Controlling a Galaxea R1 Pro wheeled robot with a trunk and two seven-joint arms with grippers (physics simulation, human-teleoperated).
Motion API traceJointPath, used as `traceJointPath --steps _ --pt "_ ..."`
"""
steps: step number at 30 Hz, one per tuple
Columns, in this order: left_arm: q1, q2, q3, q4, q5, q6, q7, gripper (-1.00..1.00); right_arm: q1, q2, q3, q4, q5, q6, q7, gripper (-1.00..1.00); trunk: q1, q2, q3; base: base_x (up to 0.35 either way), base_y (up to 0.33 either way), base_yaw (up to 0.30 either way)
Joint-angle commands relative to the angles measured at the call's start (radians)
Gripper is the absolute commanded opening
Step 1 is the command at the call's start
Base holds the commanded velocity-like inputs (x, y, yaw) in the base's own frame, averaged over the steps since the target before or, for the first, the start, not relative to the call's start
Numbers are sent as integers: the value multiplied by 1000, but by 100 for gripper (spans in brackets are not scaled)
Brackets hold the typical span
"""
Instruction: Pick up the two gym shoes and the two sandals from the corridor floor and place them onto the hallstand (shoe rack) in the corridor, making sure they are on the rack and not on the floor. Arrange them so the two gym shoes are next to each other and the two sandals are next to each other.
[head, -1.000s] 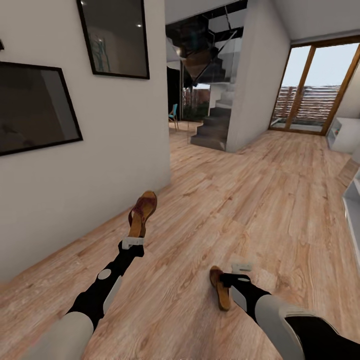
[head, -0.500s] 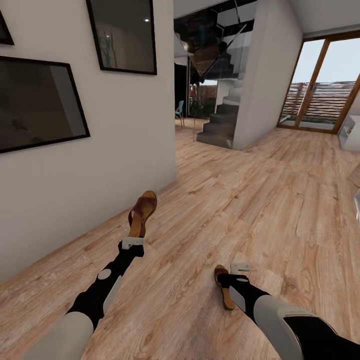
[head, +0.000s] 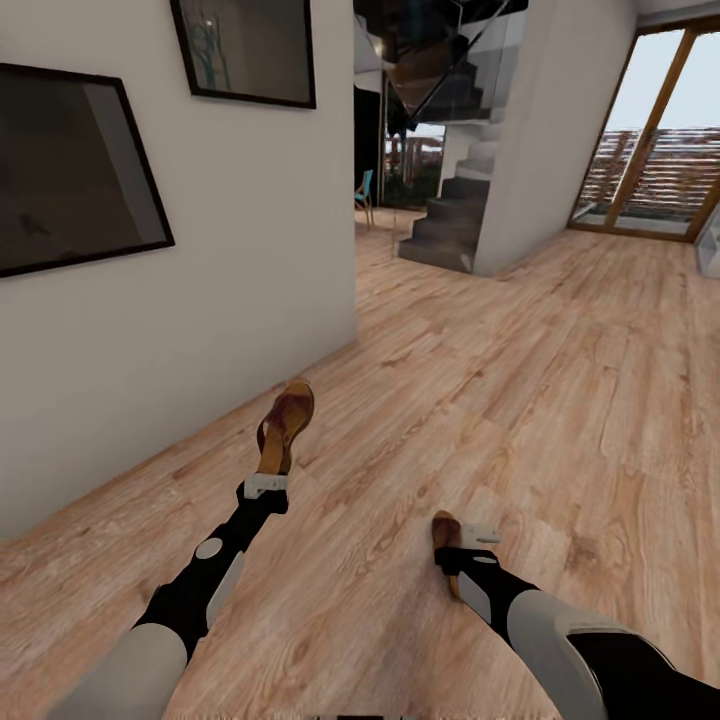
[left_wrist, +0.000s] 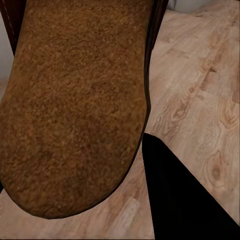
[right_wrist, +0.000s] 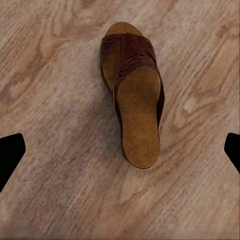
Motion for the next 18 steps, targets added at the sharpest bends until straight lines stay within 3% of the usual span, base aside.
traceJointPath --steps 1,18 --pt "-1 0 -1 1 5 -2 -3 -100 0 0 0 -1 -6 0 -3 100 0 -1 -6 0 0 82" --pt "-1 0 -1 1 5 -2 -3 -100 0 -2 -2 -1 -5 1 -3 100 7 -4 -96 0 0 21"
